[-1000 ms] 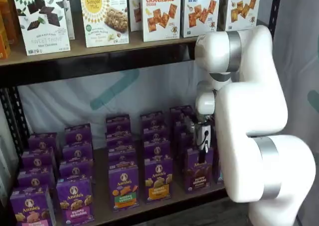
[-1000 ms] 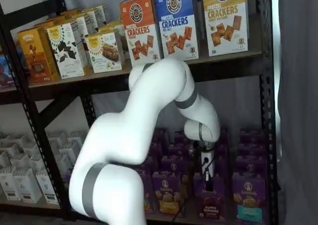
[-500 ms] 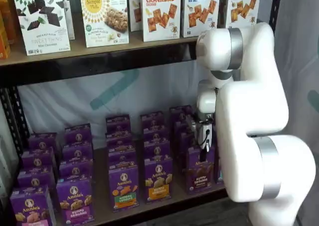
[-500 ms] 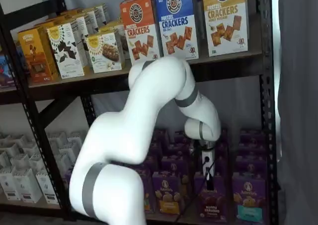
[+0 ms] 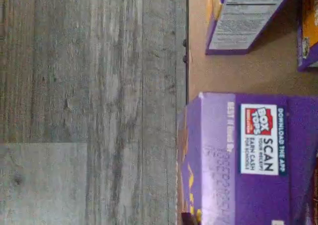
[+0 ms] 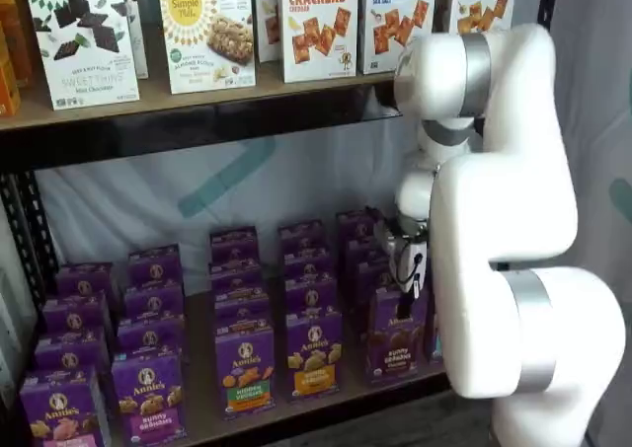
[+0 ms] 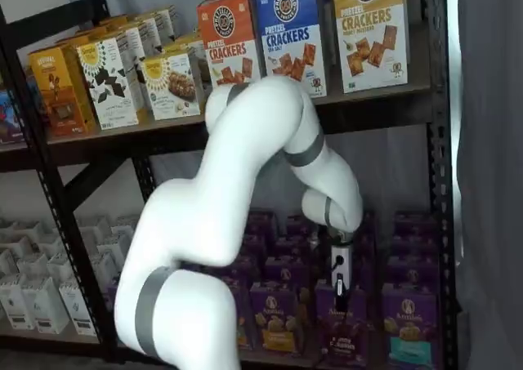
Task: Pick up the purple box with a brown patch in the center, on the bottom shelf, the fifth box from the left
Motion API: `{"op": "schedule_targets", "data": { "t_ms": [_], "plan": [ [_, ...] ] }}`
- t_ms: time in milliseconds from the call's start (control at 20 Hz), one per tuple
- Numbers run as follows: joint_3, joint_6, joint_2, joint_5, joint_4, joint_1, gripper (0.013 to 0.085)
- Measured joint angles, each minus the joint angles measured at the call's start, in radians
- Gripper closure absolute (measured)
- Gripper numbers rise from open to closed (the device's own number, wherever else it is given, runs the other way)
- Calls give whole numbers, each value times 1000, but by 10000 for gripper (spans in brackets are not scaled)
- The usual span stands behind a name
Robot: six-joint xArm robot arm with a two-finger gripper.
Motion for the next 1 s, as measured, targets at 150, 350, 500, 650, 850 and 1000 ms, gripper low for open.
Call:
{"op": "schedule_targets", "data": {
  "t_ms": [150,350,500,650,850,1000],
  "plan": [
    [85,-33,-54,-61,29,-5,690],
    [200,-38,-137,-101,31,-5,690],
    [274,-32,-193,-117,32,4,690],
    [360,-3,-252,-156,14,20,690],
    [464,45,-324,-194,-14,44,690],
    [530,72,-374,-206,-27,60,690]
  ]
}}
